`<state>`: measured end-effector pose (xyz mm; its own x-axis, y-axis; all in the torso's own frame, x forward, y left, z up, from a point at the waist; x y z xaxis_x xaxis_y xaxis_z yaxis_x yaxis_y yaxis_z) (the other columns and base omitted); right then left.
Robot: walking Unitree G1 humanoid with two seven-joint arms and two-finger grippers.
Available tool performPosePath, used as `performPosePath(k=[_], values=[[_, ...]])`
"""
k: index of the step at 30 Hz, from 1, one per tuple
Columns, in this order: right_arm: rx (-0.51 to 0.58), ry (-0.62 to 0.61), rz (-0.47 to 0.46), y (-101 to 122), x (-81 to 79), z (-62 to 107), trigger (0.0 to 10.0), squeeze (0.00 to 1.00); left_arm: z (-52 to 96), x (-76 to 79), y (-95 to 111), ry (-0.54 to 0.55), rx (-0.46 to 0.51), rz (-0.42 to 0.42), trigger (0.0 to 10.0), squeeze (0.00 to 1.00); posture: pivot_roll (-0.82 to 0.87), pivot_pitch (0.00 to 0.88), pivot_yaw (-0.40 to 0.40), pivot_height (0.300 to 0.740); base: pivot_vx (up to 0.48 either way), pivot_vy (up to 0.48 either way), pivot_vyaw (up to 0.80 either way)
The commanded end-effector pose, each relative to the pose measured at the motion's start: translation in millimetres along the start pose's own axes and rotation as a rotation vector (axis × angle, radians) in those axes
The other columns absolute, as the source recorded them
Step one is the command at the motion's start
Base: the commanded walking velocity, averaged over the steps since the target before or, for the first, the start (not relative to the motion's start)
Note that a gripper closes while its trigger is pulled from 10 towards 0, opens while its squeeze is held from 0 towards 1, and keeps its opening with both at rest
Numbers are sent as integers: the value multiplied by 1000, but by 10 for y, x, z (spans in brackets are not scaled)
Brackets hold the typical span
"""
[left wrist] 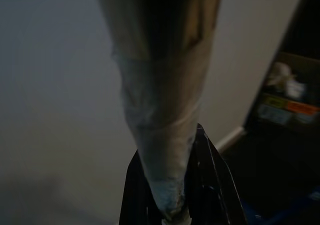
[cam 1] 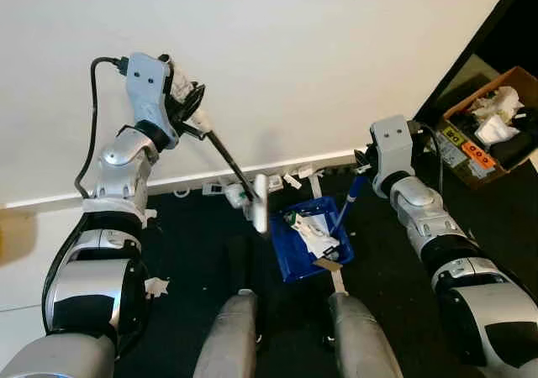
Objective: Sweep floor
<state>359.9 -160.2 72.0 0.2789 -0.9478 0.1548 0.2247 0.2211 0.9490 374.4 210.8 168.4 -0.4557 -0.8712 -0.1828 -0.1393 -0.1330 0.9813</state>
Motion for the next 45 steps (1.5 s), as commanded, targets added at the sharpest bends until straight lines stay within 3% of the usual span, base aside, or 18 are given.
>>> performPosePath(k=[1,4,6,9,11,14,16,18,20,22,23,25,28,33,39,45], values=[[-102,9,12,-250,-20,63,10000,0,-42,0,109,-13,42,2,10000,0,11,137,-11,740,0,0,0],[-102,9,11,-250,-22,62,10000,0,-36,-14,105,-3,36,-7,10000,0,11,136,-10,740,0,0,0],[-102,8,12,-253,-22,64,10000,0,-32,-41,131,18,69,81,10000,0,9,130,-8,740,0,0,0],[-101,7,12,-251,-17,64,10000,0,-43,-29,185,5,105,137,10000,0,9,127,-8,740,0,0,0],[-101,6,12,-251,-14,64,10000,0,-33,-47,204,4,98,103,10000,0,8,122,-8,740,0,0,0],[-101,4,10,-251,-11,64,10000,0,17,-98,203,-23,35,-48,10000,0,10,118,-6,740,0,0,0],[-101,4,10,-252,-12,65,10000,0,28,-107,203,-31,24,-75,10000,0,10,118,-6,740,0,0,0],[-101,3,9,-252,-14,64,10000,0,69,-204,231,-8,-20,-164,10000,0,11,119,-5,740,0,0,0],[-101,3,8,-252,-14,64,10000,0,80,-233,242,0,-30,-184,10000,0,11,119,-5,740,0,0,0],[-101,3,6,-252,-14,63,10000,0,123,-349,281,47,-83,-311,10000,0,13,120,-3,740,0,0,0],[-101,3,6,-252,-14,63,10000,0,123,-349,281,47,-83,-311,10000,0,13,120,-3,740,0,0,0],[-101,0,3,-256,-14,65,10000,0,161,-481,354,133,-103,-403,10000,0,17,124,-4,740,0,0,0],[-103,-4,-1,-265,-12,68,10000,0,156,-513,385,179,-91,-457,10000,0,17,127,-3,740,0,0,0],[-113,-28,-3,-289,11,79,10000,0,122,-474,319,213,-83,-466,10000,0,16,130,-3,740,0,0,0],[-108,-147,-18,-309,180,128,10000,0,49,-306,80,203,-126,-466,10000,0,7,150,-5,740,0,0,0],[-83,-287,-112,-339,389,216,10000,0,-3,-100,-165,183,-177,-472,10000,0,-11,167,6,740,0,0,0]])
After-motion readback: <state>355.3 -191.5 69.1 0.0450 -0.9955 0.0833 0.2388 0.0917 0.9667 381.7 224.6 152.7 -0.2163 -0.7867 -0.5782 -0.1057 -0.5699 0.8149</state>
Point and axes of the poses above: a point about 5 cm out from each wrist's last joint towards the gripper, its own z axis pointing back from the gripper into the wrist, its own y axis along the axis of the wrist's last joint, x = y × z, the point moved 1 cm from there along -z, pointing out of the wrist towards the gripper, and after that the axes turned 2 degrees about -z, right-handed, at the moved point
